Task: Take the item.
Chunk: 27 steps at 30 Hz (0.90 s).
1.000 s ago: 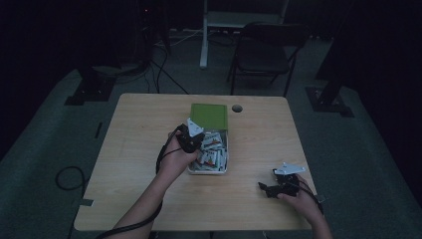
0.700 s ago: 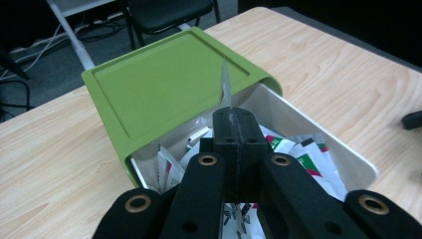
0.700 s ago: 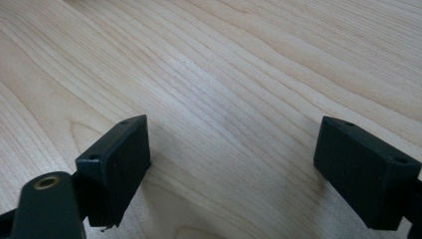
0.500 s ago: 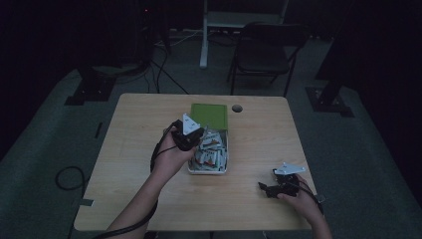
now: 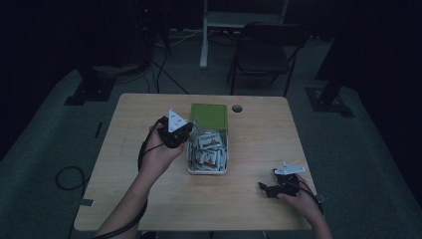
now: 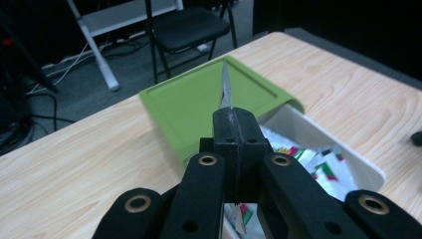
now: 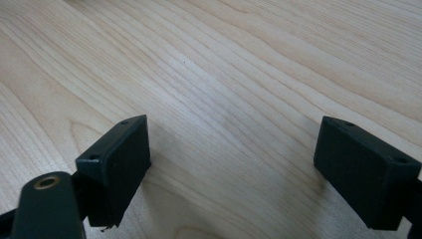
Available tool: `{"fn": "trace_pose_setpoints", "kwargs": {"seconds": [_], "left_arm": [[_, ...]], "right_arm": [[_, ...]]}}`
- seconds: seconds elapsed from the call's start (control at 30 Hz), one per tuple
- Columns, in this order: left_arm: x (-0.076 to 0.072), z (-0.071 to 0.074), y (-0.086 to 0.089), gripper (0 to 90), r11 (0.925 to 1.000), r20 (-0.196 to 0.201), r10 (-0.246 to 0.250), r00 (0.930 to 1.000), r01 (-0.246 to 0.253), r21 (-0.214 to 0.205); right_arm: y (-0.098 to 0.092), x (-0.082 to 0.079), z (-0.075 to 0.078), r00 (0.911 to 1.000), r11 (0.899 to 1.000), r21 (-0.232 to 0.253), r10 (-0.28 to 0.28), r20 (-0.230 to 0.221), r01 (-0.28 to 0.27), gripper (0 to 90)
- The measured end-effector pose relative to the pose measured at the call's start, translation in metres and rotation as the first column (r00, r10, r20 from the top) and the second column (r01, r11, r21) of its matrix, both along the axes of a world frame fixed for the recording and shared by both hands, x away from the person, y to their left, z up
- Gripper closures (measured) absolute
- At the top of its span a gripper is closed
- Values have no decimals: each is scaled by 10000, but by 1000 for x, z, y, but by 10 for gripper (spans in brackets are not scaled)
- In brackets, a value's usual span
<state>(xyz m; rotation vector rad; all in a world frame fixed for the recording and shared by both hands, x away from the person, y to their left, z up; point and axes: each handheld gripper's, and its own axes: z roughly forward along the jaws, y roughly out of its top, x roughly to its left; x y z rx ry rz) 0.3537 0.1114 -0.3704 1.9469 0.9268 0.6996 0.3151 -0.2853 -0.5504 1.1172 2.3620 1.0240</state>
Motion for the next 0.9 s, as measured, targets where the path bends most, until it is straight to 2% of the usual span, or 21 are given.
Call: {"fn": "trace_pose_setpoints", "kwargs": {"seconds": [0.03, 0.4, 0.9], "left_arm": [[0, 2, 4, 900, 9999, 112, 127, 9999, -127, -46], [-3, 7, 40, 900, 9965, 208, 833, 9963, -831, -95], [-3, -12, 73, 900, 9889, -14, 1471, 9891, -1471, -220]], "right_arm": [[0, 0, 0, 10000, 10000, 0, 0, -3, 0, 140], [0, 0, 0, 10000, 10000, -1, 6, -2, -6, 140], [0, 0, 0, 10000, 10000, -6, 5, 3, -5, 140]]}}
